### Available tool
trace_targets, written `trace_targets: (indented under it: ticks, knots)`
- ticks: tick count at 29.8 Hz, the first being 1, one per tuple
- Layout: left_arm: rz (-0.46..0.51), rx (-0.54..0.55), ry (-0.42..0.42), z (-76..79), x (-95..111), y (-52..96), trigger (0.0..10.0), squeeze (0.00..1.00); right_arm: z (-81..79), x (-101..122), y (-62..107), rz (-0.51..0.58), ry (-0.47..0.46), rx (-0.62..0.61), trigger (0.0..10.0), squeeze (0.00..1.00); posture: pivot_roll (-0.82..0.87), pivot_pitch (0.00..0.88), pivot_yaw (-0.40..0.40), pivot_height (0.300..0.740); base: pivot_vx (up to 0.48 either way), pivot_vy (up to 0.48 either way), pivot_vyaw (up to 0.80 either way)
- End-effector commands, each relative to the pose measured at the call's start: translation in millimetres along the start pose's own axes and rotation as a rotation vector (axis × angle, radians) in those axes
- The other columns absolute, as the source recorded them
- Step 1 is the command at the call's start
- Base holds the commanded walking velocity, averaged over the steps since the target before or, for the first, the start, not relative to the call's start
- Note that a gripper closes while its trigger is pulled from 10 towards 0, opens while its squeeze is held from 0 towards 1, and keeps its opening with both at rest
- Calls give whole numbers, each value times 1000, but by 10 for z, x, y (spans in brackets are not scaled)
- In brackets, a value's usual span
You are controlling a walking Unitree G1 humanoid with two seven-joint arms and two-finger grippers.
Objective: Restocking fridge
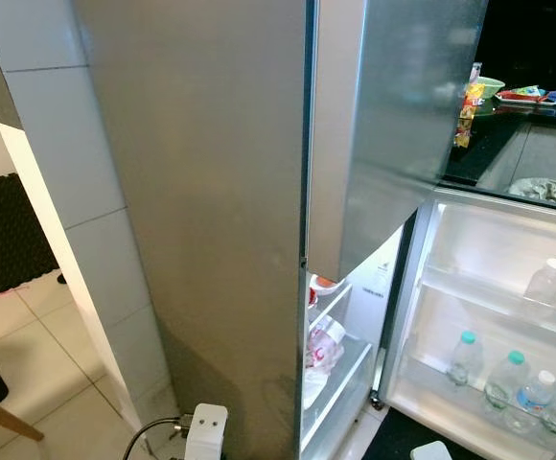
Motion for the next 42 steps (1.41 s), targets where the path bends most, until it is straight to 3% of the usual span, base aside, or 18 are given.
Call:
trace_targets:
  ticks: [1, 11, 42]
  knots:
    - [-9, -9, -3, 41, -1, -10, 10000, 0, 14, 64, 2, 29, 15, 0, 10000, 0, -15, 8, -7, 740, 0, 0, 0]
    - [-22, 42, 28, -52, -3, -17, 10000, 0, 0, 120, -9, 42, 21, 7, 10000, 0, -26, 19, -15, 740, 0, -262, 0]
    - [-17, 19, 35, 37, 82, -58, 10000, 0, 56, 127, 7, 43, 25, -3, 10000, 0, -45, 37, -12, 740, 0, -339, 0]
Point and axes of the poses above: a point about 5 cm out from each wrist's last joint towards the gripper, its own y axis pointing back from the gripper into the wrist, its own x axis along the axis of the wrist's last joint, z = x × y, the point moved 6 cm from there along -y, pointing out of the wrist towards the gripper, and after that the axes turned 15 degrees about -y, right-handed, at the moved point
